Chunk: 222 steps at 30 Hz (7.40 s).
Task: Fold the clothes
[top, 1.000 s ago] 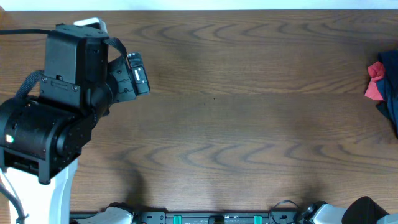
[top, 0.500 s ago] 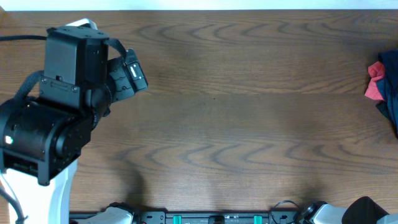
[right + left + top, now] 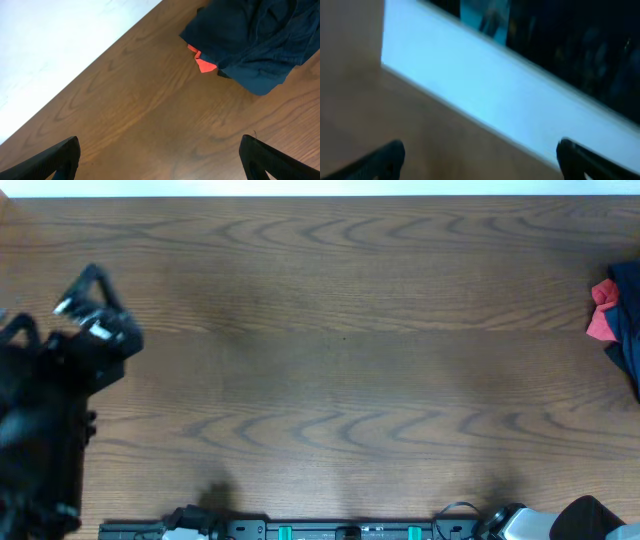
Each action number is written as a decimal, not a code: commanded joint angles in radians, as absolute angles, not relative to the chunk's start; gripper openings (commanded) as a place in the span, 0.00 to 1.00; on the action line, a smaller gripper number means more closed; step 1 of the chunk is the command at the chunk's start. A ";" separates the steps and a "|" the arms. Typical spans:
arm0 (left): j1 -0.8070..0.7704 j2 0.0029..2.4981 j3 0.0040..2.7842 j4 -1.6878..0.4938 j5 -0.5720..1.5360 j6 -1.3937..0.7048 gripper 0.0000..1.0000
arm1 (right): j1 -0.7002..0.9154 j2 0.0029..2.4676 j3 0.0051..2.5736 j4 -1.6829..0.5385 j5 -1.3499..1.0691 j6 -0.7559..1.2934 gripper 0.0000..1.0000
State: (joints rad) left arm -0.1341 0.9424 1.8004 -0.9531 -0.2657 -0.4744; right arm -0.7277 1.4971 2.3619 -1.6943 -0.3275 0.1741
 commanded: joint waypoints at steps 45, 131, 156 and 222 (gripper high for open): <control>0.035 0.020 0.296 -0.149 -0.142 -0.446 0.98 | -0.713 1.499 2.369 -1.697 -0.341 0.163 0.99; 0.054 0.005 0.034 -0.129 -0.104 -0.319 0.98 | -0.553 1.513 2.351 -1.456 -0.184 -0.290 0.99; 0.054 0.005 0.034 -0.129 -0.104 -0.319 0.98 | -0.032 0.653 1.293 -0.808 -0.465 -0.617 0.99; 0.054 0.005 0.034 -0.129 -0.104 -0.319 0.98 | -0.032 0.004 0.006 -0.068 -0.086 0.230 0.99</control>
